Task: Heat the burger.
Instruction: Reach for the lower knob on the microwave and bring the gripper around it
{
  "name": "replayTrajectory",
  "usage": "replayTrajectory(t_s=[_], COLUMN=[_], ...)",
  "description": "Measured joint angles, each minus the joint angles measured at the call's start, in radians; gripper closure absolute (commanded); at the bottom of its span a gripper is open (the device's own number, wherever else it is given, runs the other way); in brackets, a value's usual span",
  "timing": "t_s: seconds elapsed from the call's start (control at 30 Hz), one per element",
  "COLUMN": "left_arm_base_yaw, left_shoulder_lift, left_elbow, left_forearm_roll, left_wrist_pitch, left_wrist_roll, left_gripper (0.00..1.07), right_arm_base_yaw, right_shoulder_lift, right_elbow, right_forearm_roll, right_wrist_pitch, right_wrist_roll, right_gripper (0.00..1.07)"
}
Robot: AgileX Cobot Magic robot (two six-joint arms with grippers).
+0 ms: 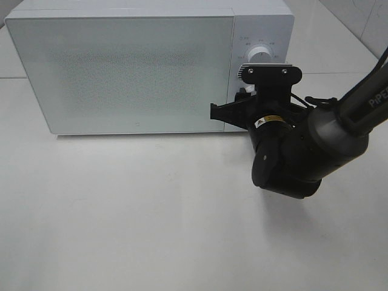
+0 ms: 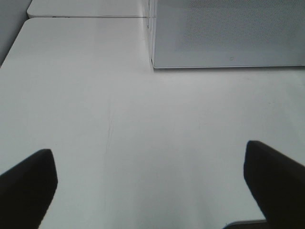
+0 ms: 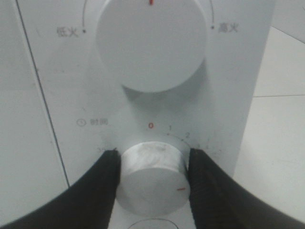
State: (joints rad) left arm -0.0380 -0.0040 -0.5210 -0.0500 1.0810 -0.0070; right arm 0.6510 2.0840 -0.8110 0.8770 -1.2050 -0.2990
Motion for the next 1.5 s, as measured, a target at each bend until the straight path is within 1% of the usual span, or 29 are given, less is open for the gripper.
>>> replayTrajectory(t_s=[0.57, 0.83, 1.0, 1.17, 1.2, 1.23, 1.27, 1.33, 1.37, 1.4, 1.43, 1.5], left_arm_base_yaw=[0.000, 0.000, 0.000, 0.000, 0.000, 0.000, 0.000, 0.000, 0.000, 0.000, 0.000, 0.000], left_shoulder_lift=[0.000, 0.000, 0.000, 0.000, 0.000, 0.000, 0.000, 0.000, 0.000, 0.000, 0.000, 0.000], left_elbow=[0.000, 0.000, 0.000, 0.000, 0.000, 0.000, 0.000, 0.000, 0.000, 0.000, 0.000, 0.000], left_forearm_roll=[0.000, 0.000, 0.000, 0.000, 0.000, 0.000, 0.000, 0.000, 0.000, 0.000, 0.000, 0.000], left_wrist_pitch=[0.000, 0.000, 0.000, 0.000, 0.000, 0.000, 0.000, 0.000, 0.000, 0.000, 0.000, 0.000], left_wrist_roll=[0.000, 0.000, 0.000, 0.000, 0.000, 0.000, 0.000, 0.000, 0.000, 0.000, 0.000, 0.000], left_gripper=[0.07, 0.07, 0.07, 0.07, 0.07, 0.07, 0.07, 0.07, 0.07, 0.07, 0.07, 0.07], right_arm_base_yaw=[-0.002, -0.002, -0.002, -0.004, -0.004, -0.004, -0.004, -0.004, -0.004, -0.005, -0.005, -0.005], right_shoulder_lift=[0.000, 0.000, 0.000, 0.000, 0.000, 0.000, 0.000, 0.002, 0.002, 0.003, 0.003, 0.004], right_elbow=[0.000, 0.000, 0.000, 0.006, 0.006, 0.007, 0.007, 0.008, 0.008, 0.010, 0.010, 0.013], right_forearm_roll=[-0.005, -0.006, -0.006, -0.024, -0.024, -0.027, -0.027, -0.033, -0.033, -0.040, -0.040, -0.046], right_wrist_pitch=[0.000, 0.000, 0.000, -0.003, -0.003, -0.003, -0.003, -0.003, -0.003, -0.005, -0.005, -0.006], right_wrist_roll=[0.007, 0.063, 0.168, 0.330, 0.330, 0.391, 0.391, 0.500, 0.500, 0.587, 0.587, 0.704], right_gripper=[1.01, 1.04, 1.04, 1.04, 1.04, 1.04, 1.04, 1.04, 1.04, 1.04, 1.04, 1.04])
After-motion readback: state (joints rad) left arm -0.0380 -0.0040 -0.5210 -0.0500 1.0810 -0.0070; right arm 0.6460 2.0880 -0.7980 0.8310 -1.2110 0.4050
